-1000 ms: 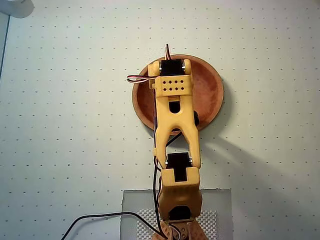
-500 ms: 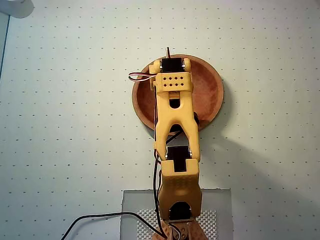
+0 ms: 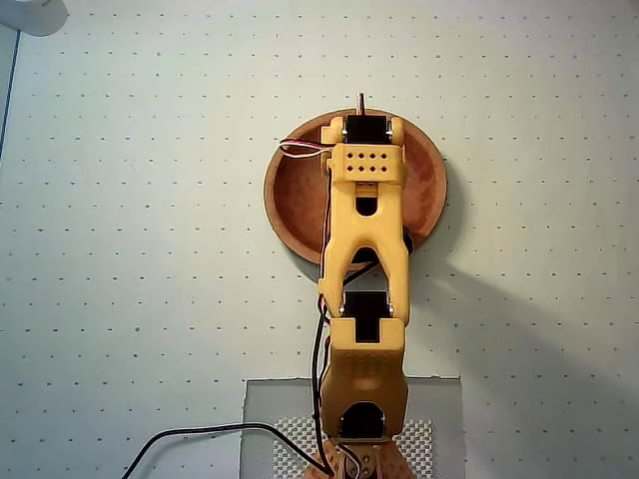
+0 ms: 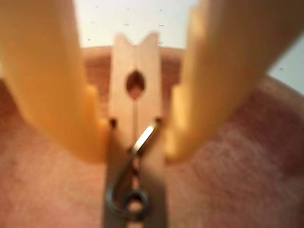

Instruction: Grasp a clothespin and put it in the bowl.

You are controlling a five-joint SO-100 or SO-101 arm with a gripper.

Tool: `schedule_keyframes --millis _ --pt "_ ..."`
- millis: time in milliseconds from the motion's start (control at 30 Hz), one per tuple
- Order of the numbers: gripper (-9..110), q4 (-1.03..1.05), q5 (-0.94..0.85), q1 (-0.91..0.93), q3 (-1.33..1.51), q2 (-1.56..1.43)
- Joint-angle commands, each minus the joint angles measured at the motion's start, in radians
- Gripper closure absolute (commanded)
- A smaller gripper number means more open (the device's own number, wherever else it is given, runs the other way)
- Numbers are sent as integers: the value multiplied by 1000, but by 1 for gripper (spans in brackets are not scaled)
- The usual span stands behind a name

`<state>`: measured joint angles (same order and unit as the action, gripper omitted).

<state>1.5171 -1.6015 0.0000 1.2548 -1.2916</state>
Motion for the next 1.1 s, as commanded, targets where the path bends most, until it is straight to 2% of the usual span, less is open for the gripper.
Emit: schedule_keyframes --millis 0,167,500,833,1067 --pt "85 -2 -6 5 -57 -29" --pt "74 -2 -9 5 -63 -43" --pt "75 11 5 6 -51 -255" --pt "93 3 137 -2 120 -607" --pt "105 -8 311 -9 261 -864"
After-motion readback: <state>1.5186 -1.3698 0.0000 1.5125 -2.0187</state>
